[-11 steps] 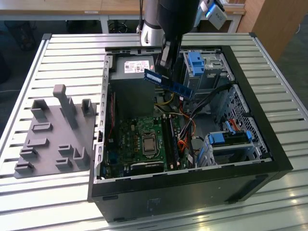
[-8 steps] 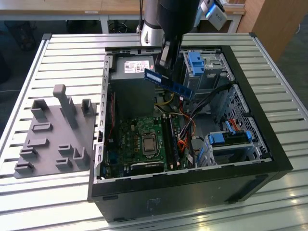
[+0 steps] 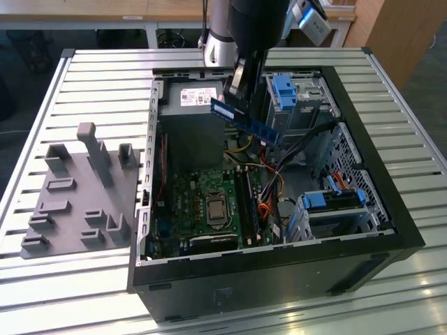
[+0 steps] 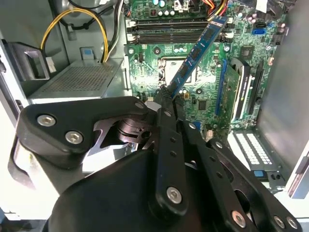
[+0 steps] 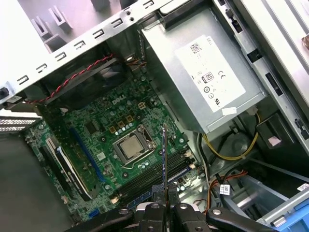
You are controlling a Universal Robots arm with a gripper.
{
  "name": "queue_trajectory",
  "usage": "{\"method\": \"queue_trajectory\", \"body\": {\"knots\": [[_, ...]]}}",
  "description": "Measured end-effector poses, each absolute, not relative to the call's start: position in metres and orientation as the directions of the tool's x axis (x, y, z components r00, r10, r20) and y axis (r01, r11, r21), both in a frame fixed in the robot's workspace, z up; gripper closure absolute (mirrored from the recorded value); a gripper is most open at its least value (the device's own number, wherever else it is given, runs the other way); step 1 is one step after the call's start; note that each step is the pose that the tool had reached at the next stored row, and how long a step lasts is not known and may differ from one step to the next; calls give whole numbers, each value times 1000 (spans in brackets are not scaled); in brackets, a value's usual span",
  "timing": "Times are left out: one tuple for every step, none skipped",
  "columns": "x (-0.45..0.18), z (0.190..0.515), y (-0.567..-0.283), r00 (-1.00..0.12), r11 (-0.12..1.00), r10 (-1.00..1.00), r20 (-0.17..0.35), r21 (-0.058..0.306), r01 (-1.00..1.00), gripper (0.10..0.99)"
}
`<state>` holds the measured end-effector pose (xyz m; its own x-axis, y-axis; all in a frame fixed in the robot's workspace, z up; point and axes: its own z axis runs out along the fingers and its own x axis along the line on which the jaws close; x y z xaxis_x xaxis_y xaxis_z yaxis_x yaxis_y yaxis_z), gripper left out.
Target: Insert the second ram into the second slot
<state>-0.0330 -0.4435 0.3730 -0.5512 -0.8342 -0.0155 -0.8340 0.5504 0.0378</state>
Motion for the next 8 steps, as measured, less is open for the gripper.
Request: {"method": "queue_trajectory", "body": {"knots": [[-33,373,-443,-557,557,-830,-16,38,-830,949],[-33,373,-443,-563,563,-826,-16,38,-826,949],[-33,373,-443,-570,569,-822,-16,38,-822,949],[-33,373,-443,-576,575,-818,-16,38,-817,949],[-33,373,-443,-582,581,-813,-16,38,-813,949],[-33,373,-443,-588,587,-809,-16,38,-808,949],[-33,373,-443,-594,593,-804,-16,38,-804,949],[-33,373,-443,-600,599,-800,-16,38,-799,949]]}}
